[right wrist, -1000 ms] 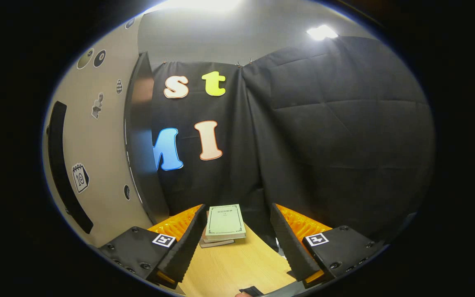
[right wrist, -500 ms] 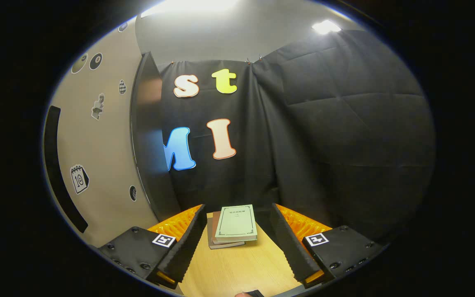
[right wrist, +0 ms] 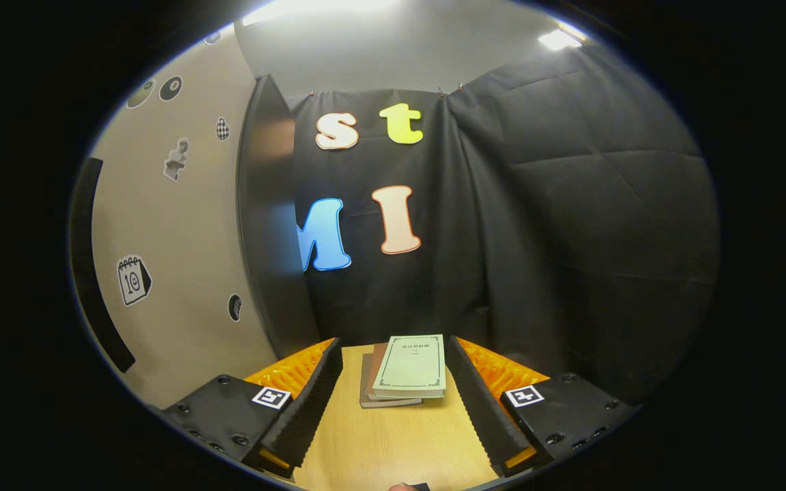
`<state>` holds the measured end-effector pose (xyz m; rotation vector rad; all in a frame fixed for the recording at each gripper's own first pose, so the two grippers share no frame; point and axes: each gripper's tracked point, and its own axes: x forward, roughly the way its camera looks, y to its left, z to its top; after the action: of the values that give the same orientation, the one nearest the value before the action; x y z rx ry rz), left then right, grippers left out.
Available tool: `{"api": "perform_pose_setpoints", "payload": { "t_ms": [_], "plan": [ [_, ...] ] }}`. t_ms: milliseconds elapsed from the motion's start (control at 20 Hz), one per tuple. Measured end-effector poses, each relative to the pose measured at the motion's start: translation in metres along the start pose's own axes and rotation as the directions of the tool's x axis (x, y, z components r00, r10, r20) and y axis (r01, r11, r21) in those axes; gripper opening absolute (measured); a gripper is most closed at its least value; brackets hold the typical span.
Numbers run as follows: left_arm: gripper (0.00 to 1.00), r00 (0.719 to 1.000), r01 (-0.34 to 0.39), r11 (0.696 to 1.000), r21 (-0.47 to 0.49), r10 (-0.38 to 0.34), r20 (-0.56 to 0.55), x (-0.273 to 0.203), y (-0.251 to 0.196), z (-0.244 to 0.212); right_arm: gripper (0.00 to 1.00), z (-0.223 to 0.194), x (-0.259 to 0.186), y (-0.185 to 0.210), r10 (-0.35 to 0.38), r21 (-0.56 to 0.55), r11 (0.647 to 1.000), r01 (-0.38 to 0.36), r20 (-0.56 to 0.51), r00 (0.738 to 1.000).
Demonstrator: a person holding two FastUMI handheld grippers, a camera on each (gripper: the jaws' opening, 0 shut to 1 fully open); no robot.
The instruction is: Open the cabinet door with the right hand, grasp the bottle in the cabinet with the left hand and place it on the coaster, then close the cabinet door with the right hand.
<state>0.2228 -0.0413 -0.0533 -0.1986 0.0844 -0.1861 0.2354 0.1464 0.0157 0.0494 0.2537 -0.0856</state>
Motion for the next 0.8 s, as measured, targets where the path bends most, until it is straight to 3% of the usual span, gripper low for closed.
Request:
{"api": "perform_pose_setpoints", "payload": {
  "t_ms": [100,150,200,350,450,500,800],
  "plan": [
    [0.72,0.999,-0.043,0.999,0.009,0.043,-0.011,-0.016,0.021,-0.015,0.98,-0.002,0.0,0.004,0.023,0.007,1.0,-0.023,-0.011,1.0],
    [0.77,0.998,-0.063,0.998,0.01,0.063,-0.016,-0.025,0.031,-0.023,0.98,-0.004,0.001,0.004,0.03,0.009,1.0,-0.03,-0.017,0.999],
    [0.72,0.996,-0.083,0.997,0.011,0.083,-0.022,-0.034,0.04,-0.033,0.98,-0.004,0.003,0.003,0.033,0.01,0.999,-0.033,-0.023,0.999],
    [0.72,0.989,-0.137,0.99,0.027,0.138,-0.045,-0.061,0.066,-0.062,0.98,-0.006,0.006,0.005,0.05,0.006,0.999,-0.05,-0.035,0.998],
    [0.77,0.985,-0.163,0.986,0.028,0.164,-0.055,-0.081,0.079,-0.083,0.98,-0.008,0.006,0.008,0.066,0.008,0.998,-0.066,-0.042,0.997],
    [0.72,0.983,-0.174,0.985,0.024,0.175,-0.056,-0.093,0.082,-0.094,0.98,-0.009,0.007,0.009,0.074,0.006,0.997,-0.074,-0.047,0.996],
    [0.72,0.963,-0.232,0.972,0.02,0.233,-0.135,-0.125,0.096,-0.171,0.98,-0.013,0.003,0.009,0.099,-0.025,0.995,-0.101,-0.074,0.992]
  ]
}}
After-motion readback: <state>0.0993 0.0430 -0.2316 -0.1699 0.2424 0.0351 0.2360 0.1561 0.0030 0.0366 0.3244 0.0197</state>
